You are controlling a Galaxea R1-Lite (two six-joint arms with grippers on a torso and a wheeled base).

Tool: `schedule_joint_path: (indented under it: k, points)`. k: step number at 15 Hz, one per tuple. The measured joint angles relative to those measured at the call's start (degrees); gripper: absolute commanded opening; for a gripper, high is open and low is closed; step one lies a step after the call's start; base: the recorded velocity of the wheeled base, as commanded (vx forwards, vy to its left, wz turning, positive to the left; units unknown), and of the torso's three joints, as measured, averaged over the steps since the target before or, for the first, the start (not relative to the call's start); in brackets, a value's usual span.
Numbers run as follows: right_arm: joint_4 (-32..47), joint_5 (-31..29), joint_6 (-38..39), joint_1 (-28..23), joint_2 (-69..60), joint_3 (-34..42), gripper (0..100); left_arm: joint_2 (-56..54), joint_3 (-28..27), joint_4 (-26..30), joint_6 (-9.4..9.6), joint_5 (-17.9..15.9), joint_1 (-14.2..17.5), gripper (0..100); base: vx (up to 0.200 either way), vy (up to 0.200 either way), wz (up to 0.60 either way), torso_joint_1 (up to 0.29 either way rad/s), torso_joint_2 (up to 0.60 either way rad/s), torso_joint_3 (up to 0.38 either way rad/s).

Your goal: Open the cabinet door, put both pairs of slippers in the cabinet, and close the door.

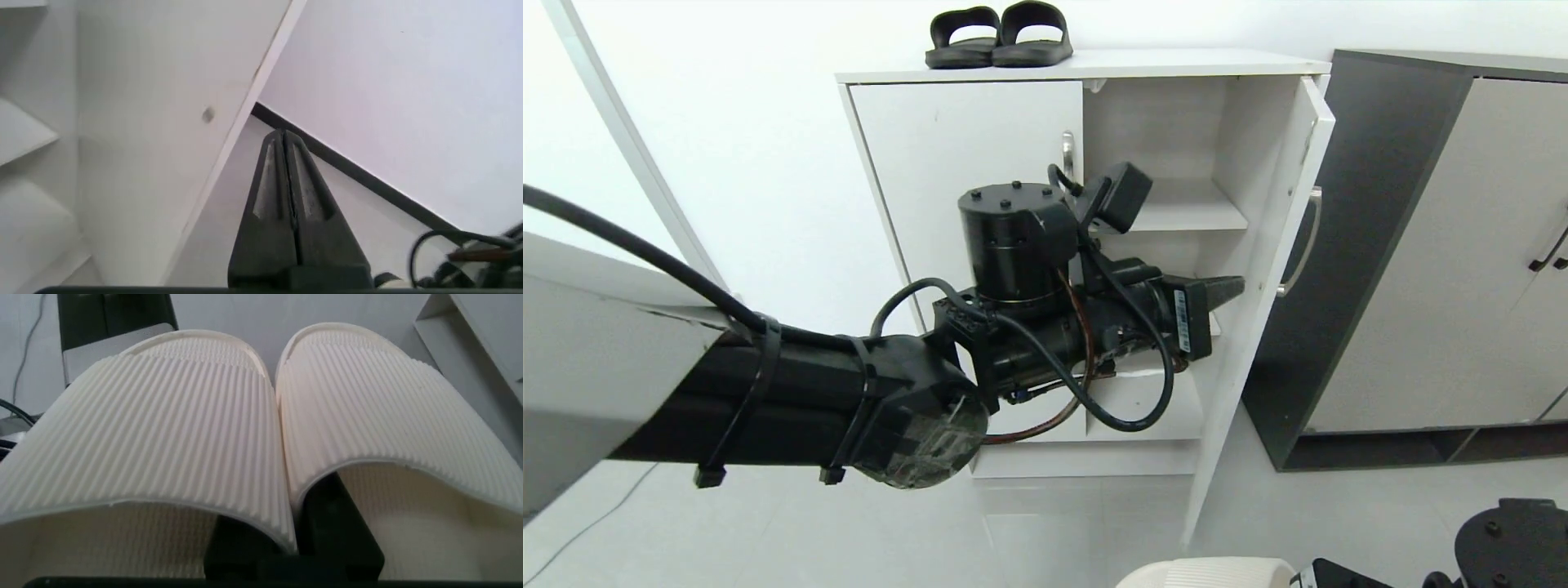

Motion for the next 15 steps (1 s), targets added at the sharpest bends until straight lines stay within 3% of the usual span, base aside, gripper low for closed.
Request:
schedule_joint_path:
  k: [3, 6, 8, 10, 13, 15]
  points:
    - [-0.1, -2.1, 2.3, -1.7, 1.3, -2.6, 0, -4.6, 5.5, -1.8, 0.02, 0.6, 3.2, 0, 0.000, 0.000, 0.00, 0.000, 0.00, 0.000]
    - [-0.4, -19.3, 12.7, -3.4, 5.6, -10.3, 0, -15.0, 10.7, 1.6, 0.43, 2.8, 8.6, 0, 0.000, 0.000, 0.00, 0.000, 0.00, 0.000]
    - [-0.9, -29.3, 16.9, -3.8, 9.7, -17.0, 0, -24.9, 14.6, 8.4, 1.52, 5.4, 12.5, 0, 0.000, 0.000, 0.00, 0.000, 0.00, 0.000]
    - [-0.8, -35.2, 18.5, -4.3, 13.3, -22.2, 0, -35.6, 18.4, 19.3, 3.33, 10.7, 15.8, 0, 0.000, 0.000, 0.00, 0.000, 0.00, 0.000]
    - [-0.8, -48.4, 18.7, -5.4, 19.4, -31.3, 0, -54.1, 24.6, 35.0, 6.31, 22.0, 18.9, 0, 0.000, 0.000, 0.00, 0.000, 0.00, 0.000]
    - [-1.0, -54.3, 18.8, -6.4, 23.5, -35.6, 0, -67.0, 30.4, 43.7, 8.64, 28.6, 24.7, 0, 0.000, 0.000, 0.00, 0.000, 0.00, 0.000]
